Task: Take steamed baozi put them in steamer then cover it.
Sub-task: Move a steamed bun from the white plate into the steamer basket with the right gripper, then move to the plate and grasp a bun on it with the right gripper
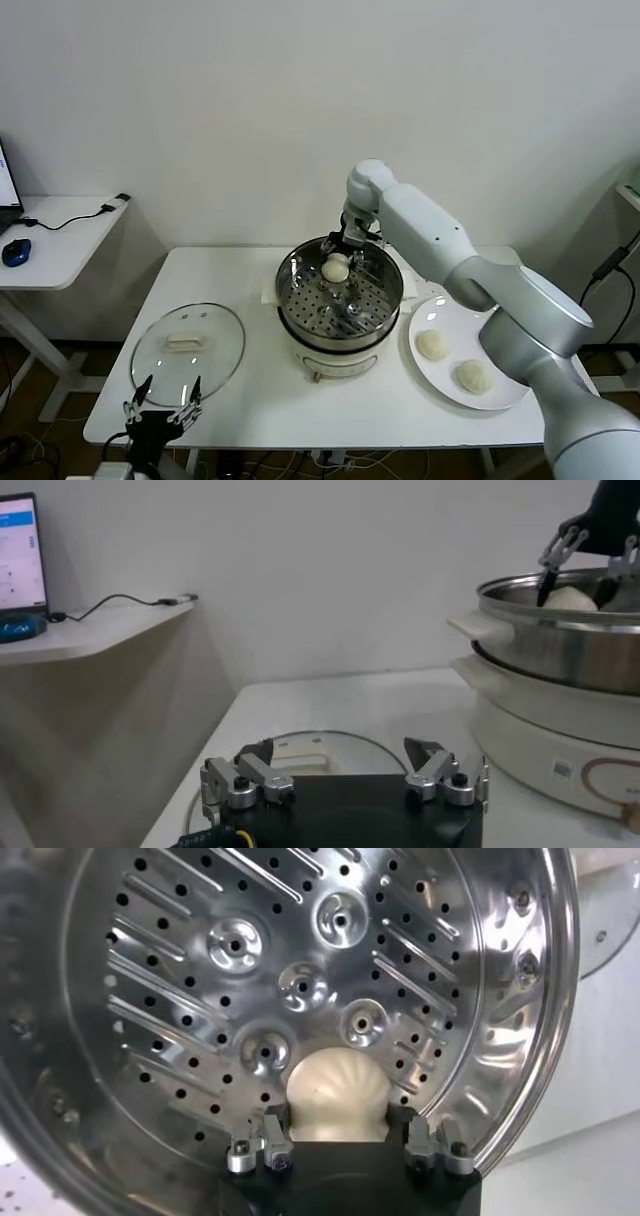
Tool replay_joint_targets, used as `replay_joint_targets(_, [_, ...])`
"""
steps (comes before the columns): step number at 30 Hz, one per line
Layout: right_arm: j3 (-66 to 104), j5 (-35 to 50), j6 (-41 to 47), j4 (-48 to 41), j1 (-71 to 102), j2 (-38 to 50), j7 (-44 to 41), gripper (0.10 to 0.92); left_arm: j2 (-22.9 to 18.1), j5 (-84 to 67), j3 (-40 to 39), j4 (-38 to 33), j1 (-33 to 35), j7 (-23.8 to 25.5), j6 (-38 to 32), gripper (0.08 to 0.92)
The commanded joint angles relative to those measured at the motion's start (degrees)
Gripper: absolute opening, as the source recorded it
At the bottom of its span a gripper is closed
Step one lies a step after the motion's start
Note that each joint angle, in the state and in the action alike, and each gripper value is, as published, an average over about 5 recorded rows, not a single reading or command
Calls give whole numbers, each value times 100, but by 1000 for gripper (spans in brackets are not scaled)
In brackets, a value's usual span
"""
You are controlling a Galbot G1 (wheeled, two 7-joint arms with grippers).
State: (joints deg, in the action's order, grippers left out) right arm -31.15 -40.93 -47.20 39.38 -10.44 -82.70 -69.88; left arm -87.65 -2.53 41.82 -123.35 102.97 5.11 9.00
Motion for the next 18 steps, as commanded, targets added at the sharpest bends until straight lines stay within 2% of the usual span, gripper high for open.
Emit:
replay_joint_targets(1, [-50, 331, 223, 57, 18, 48, -15, 709, -9, 0, -8, 15, 0, 3, 1, 823])
replay_joint_targets(5, [-167, 1227, 819, 329, -185, 210, -583, 802, -6, 0, -14, 36, -10, 11, 6, 823])
replay_joint_targets(9, [-138, 1935, 1251, 564, -534, 434, -1118, 821, -8, -4, -28, 37, -14, 17, 12, 823])
replay_joint_targets(12, [-218, 2452, 1904, 944, -798, 813, -1326, 823, -11, -4, -42, 38, -16, 24, 18, 823])
replay_joint_targets(18, [-287, 2961, 4890, 2442, -906, 2307, -1309, 823, -7, -18, 3, 54, -16, 97, 59, 823])
